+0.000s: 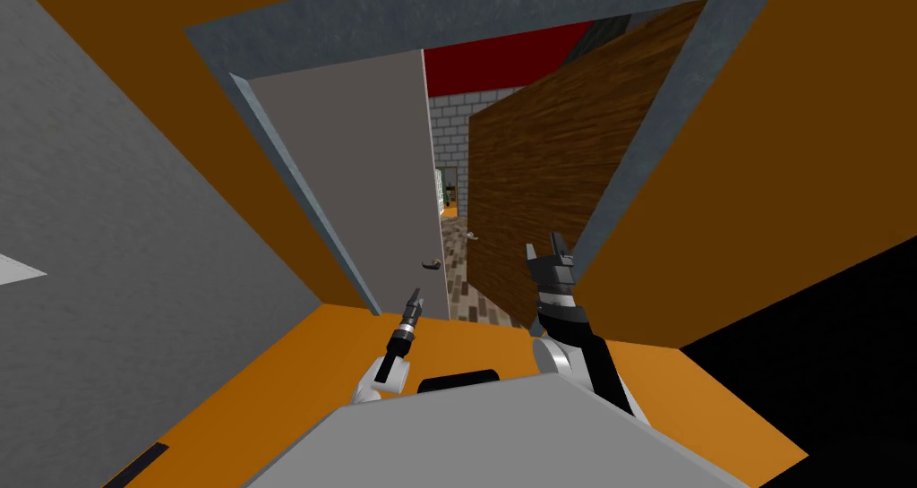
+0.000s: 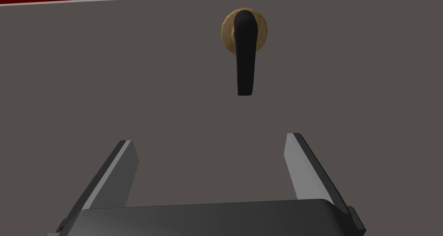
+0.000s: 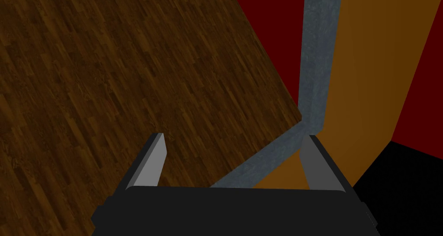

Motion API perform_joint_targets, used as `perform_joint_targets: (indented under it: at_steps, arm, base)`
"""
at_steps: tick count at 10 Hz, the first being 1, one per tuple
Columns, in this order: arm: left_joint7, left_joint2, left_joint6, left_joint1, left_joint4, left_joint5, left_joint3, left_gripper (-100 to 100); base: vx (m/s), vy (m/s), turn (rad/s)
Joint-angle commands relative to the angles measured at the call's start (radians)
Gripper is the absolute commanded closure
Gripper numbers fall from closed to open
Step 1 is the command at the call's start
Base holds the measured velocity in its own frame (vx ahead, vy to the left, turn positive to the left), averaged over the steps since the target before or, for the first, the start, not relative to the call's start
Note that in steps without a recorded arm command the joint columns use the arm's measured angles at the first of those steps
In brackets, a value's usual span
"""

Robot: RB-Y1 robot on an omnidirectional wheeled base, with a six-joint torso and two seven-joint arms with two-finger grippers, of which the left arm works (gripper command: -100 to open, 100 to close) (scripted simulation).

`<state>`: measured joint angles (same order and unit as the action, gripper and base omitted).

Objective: Push the door open

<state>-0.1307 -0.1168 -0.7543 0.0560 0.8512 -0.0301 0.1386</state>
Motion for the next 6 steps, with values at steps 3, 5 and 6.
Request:
perform_joint_targets:
  at_steps: [3, 5, 6]
  arm:
    - [-0.008, 0.001, -0.019, 0.031, -0.070, 0.000, 0.003, -100]
    - [-0.013, 0.000, -0.027, 0.046, -0.104, 0.000, 0.005, -100]
    - [-0.018, 0.000, -0.033, 0.058, -0.131, 0.000, 0.007, -100]
  base:
    - [0.074, 0.016, 0.003]
    - [0.091, 0.010, 0.004]
    - [0.105, 0.020, 0.005]
